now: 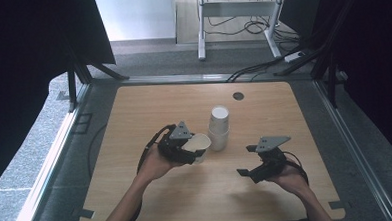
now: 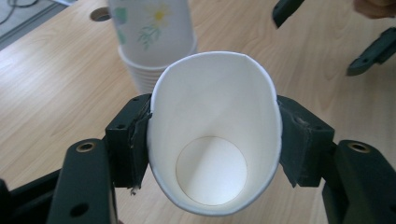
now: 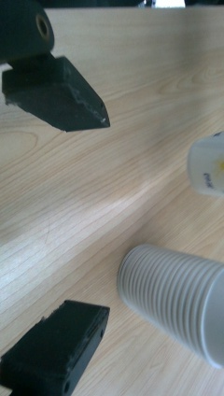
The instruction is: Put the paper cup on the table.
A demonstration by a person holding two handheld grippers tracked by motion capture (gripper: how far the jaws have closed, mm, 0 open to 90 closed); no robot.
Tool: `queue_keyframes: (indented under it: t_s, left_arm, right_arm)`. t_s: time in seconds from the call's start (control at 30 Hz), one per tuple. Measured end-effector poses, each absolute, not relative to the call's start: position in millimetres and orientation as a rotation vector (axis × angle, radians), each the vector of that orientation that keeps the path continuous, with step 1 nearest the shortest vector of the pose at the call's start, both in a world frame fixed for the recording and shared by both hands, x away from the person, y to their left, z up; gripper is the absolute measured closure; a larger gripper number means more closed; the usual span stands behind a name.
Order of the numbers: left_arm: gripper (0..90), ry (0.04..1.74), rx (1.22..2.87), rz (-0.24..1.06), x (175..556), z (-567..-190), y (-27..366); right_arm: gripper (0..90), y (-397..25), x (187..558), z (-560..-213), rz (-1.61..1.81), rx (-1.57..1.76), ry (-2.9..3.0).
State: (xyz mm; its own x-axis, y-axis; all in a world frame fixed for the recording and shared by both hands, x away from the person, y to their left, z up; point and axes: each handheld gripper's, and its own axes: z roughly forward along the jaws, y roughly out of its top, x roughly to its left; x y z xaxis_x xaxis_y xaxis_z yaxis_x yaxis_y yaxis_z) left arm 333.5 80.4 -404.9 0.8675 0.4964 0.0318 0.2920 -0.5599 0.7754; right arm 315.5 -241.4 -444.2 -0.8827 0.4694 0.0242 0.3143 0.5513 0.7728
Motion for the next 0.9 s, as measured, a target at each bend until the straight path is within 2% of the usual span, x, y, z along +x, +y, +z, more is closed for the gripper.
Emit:
queue_keyframes:
  t_s: [0.13,0.9]
  left_arm:
    - [34.2,0.589,2.206,0.331,335,-406,85]
    - [33.7,0.754,2.168,0.422,353,-411,116]
  right_arm:
    - [1.7,-245,316,-447,1.217,0.696,2.579]
    - [0.0,-252,316,-465,1.133,0.772,2.537]
